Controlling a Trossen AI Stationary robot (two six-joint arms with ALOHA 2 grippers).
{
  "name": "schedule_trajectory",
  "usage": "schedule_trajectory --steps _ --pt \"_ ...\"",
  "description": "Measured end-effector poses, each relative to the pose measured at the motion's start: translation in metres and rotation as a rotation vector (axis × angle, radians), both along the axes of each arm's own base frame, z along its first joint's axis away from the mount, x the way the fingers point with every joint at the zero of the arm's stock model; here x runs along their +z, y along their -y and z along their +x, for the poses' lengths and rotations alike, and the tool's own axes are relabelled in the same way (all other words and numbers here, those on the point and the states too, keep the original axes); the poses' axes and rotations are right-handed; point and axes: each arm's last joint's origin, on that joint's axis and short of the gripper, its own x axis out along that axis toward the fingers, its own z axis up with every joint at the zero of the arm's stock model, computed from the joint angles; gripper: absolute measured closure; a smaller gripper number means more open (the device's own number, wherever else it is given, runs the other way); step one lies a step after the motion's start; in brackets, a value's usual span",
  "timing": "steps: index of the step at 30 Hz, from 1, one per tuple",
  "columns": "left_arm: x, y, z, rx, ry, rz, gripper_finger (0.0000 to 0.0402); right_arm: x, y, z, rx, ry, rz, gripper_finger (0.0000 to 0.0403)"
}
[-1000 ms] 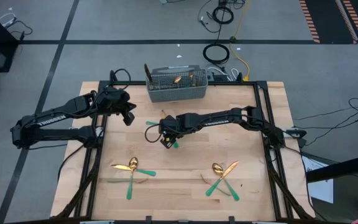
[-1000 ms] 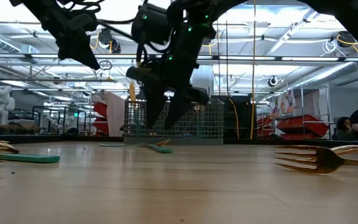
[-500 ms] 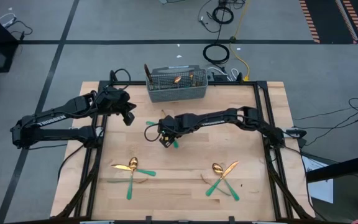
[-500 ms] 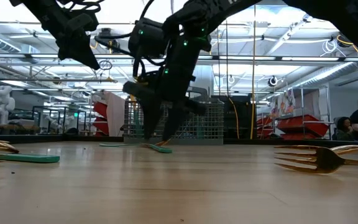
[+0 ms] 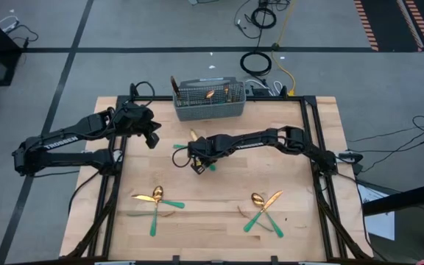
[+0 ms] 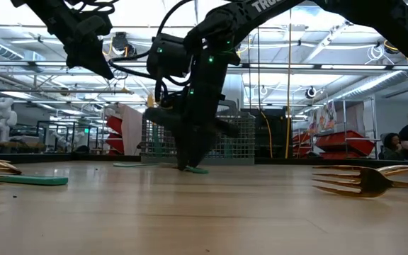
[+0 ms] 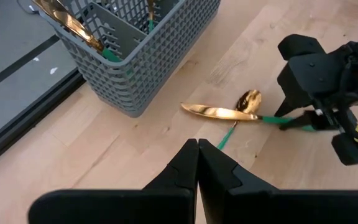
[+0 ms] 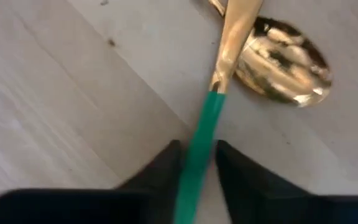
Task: Sort silverware
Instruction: Put the green knife into the gray bin
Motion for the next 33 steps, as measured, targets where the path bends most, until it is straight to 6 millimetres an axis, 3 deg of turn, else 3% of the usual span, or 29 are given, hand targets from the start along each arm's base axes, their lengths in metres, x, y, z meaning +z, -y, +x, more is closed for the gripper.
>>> schedule_trajectory --steps 2,11,19,24,29,33 --pt "0.000 0.000 0.000 0.000 0.000 0.000 0.0391 0.000 0.000 0.000 0.016 0.002 0.014 0.0383" --pt "0.000 0.000 0.000 0.000 0.000 0.000 0.0391 0.016 -0.005 -0.002 0.016 0.040 0.033 0.0400" --pt "0.000 0.000 0.000 0.001 0.000 0.000 0.0391 0.067 -0.007 -0.004 0.040 0.203 0.024 0.0402" --pt "0.000 0.000 0.000 0.002 0.001 -0.002 0.0391 0.095 -0.003 -0.004 -0.018 0.320 -0.135 0.0399" --pt "0.000 0.000 0.000 0.003 0.001 -0.002 0.0391 0.123 0.024 0.005 -0.048 0.511 -0.342 0.0400" --pt "0.000 0.000 0.000 0.006 0.002 -0.005 0.0391 0.129 0.047 0.007 -0.027 0.598 -0.227 0.0401"
